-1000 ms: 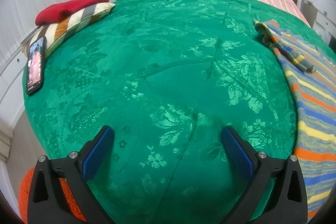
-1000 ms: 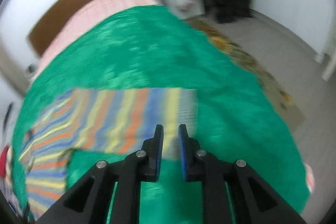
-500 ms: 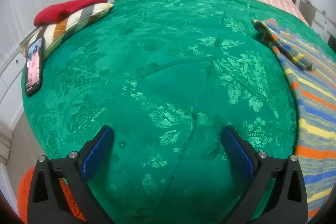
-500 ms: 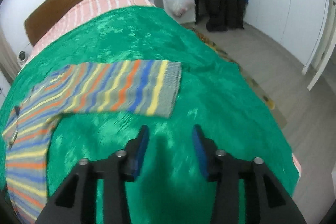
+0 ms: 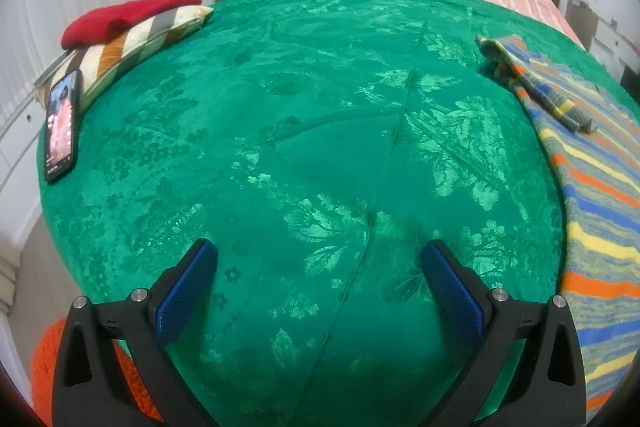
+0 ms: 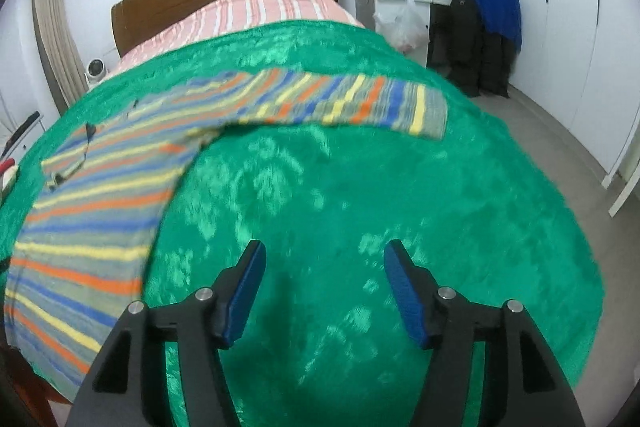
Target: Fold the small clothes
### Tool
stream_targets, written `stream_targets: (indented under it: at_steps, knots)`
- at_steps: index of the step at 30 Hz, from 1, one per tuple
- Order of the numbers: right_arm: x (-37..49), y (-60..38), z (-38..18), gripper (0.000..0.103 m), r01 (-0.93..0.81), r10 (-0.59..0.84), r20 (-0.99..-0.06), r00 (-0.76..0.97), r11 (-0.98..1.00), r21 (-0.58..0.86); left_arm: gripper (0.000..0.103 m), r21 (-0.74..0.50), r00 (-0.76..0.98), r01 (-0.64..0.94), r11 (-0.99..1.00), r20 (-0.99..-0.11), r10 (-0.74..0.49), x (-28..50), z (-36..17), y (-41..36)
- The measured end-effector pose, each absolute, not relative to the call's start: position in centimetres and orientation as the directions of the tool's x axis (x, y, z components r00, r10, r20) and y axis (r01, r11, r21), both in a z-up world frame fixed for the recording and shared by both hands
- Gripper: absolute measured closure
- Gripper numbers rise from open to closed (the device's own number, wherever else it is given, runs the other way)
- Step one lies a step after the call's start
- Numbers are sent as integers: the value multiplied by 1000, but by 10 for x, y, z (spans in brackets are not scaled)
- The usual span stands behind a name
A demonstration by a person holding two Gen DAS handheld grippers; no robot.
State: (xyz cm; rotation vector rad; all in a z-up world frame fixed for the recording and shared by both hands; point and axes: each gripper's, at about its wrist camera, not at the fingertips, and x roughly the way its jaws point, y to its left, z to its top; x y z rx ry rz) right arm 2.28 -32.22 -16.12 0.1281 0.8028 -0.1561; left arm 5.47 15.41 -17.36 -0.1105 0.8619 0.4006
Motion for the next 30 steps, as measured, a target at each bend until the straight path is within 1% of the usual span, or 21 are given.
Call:
stream_targets:
  at_steps: [5, 10, 11, 13, 14, 16, 18, 21, 24, 25, 26, 27, 28, 30]
  knots:
    - [19, -325, -164, 40, 199, -84, -726, 683, 977, 74, 0, 68, 578, -378, 923, -762, 293, 55, -173, 154]
    - [19, -325, -169, 38, 204, -88, -731, 677, 976, 72, 1, 46, 567, -353, 935, -784, 253, 55, -167, 159]
    - [19, -324, -170, 37, 203, -88, -731, 677, 977, 70, 2, 35, 577, -356, 934, -778, 249, 52, -160, 160]
    - [19, -325, -170, 37, 202, -88, -730, 677, 977, 70, 1, -4, 636, -349, 937, -735, 234, 42, -138, 161]
    - [18, -325, -170, 37, 202, -86, -730, 679, 977, 73, 1, -38, 679, -325, 945, -705, 205, 39, -122, 160]
    - [18, -326, -170, 37, 204, -80, -726, 683, 975, 84, 1, -83, 724, -265, 961, -675, 141, 41, -99, 155]
    - [18, -327, -172, 36, 209, -76, -722, 688, 973, 97, 1, -102, 742, -156, 982, -669, 48, 55, -79, 143]
    - [19, -326, -173, 34, 207, -72, -718, 692, 973, 103, 1, -25, 721, 43, 999, -691, -49, 89, -61, 106]
    - [18, -326, -173, 32, 202, -66, -716, 695, 974, 106, 1, 128, 699, 235, 964, -711, -76, 121, -68, 54]
    - [18, -327, -173, 32, 202, -65, -715, 696, 973, 109, 3, 198, 692, 295, 935, -719, -65, 132, -77, 33]
    - [17, -328, -173, 32, 203, -61, -713, 699, 972, 116, 7, 243, 678, 338, 909, -733, -56, 144, -87, 18]
    - [17, -328, -172, 32, 204, -57, -711, 701, 971, 122, 11, 266, 658, 369, 891, -751, -49, 154, -96, 7]
    - [16, -329, -172, 32, 204, -53, -709, 703, 970, 129, 18, 277, 633, 395, 876, -773, -41, 166, -105, -2]
    - [15, -331, -171, 32, 205, -45, -706, 707, 968, 144, 20, 296, 599, 400, 867, -801, -3, 197, -125, -15]
